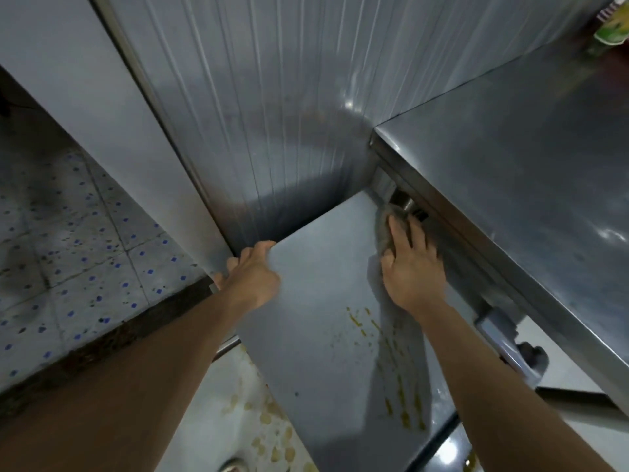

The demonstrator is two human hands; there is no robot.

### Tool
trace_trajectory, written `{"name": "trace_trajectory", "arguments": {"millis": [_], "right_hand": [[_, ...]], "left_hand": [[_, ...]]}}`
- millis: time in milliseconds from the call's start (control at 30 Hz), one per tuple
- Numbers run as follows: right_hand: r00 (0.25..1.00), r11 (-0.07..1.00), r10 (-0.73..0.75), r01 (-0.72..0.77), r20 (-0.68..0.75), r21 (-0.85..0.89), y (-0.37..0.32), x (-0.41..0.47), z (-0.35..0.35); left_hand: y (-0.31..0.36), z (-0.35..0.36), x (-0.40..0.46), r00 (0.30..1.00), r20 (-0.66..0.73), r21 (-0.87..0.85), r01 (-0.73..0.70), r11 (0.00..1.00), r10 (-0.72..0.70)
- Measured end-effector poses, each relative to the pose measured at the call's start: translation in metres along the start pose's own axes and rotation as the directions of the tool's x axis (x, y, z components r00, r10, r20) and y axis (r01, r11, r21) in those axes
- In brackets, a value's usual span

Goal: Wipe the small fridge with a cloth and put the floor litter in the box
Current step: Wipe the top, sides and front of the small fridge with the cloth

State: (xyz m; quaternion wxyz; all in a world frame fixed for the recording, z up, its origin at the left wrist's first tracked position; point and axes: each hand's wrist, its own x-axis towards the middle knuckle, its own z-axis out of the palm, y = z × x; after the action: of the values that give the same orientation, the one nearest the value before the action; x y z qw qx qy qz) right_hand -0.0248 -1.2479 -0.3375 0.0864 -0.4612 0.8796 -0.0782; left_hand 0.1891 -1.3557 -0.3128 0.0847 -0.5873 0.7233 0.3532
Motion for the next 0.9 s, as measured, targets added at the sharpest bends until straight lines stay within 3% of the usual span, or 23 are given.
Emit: {"name": "trace_trajectory", "arguments": {"millis": [133,333,433,600,767,833,900], "right_hand": [[0.998,0.999,0.031,-0.031,0.047,-0.015,0.019,-0.024,-0.002],[1.0,0.997,-0.007,0.005,0.028,0.075,0.002,0.018,-0.001],[0.999,1.0,-0.027,0.026,0.03,0.017,-0.002,0.006,0.001],[0.963,0.961,-0.269,0.27,0.023,-0.061,-0.06,-0.071,0.018],[0.858,0.864,-0.502,0.501,0.11,0.041,-0.065,-0.111,0.022],[0.879,0.885,-0.466,0.465,0.099,0.035,-0.044,-0.085,0.016],[0.955,0.959,-0.284,0.285,0.089,-0.002,-0.028,-0.049,0.008]], "left_hand": [[0.001,-0.001,0.001,1.0,-0.002,0.007,0.013,1.0,-0.013],[-0.003,0.002,0.003,1.0,-0.019,0.002,-0.016,1.0,0.016],[-0.005,0.003,0.003,0.999,-0.017,-0.002,-0.031,1.0,0.031],[-0.012,0.005,-0.002,0.995,-0.035,0.012,-0.095,0.995,0.096],[-0.048,0.008,-0.029,0.954,-0.076,0.142,-0.276,0.951,0.289],[-0.064,0.009,-0.036,0.941,-0.056,0.163,-0.321,0.933,0.334],[-0.073,0.007,-0.035,0.925,-0.043,0.105,-0.372,0.922,0.378]]}}
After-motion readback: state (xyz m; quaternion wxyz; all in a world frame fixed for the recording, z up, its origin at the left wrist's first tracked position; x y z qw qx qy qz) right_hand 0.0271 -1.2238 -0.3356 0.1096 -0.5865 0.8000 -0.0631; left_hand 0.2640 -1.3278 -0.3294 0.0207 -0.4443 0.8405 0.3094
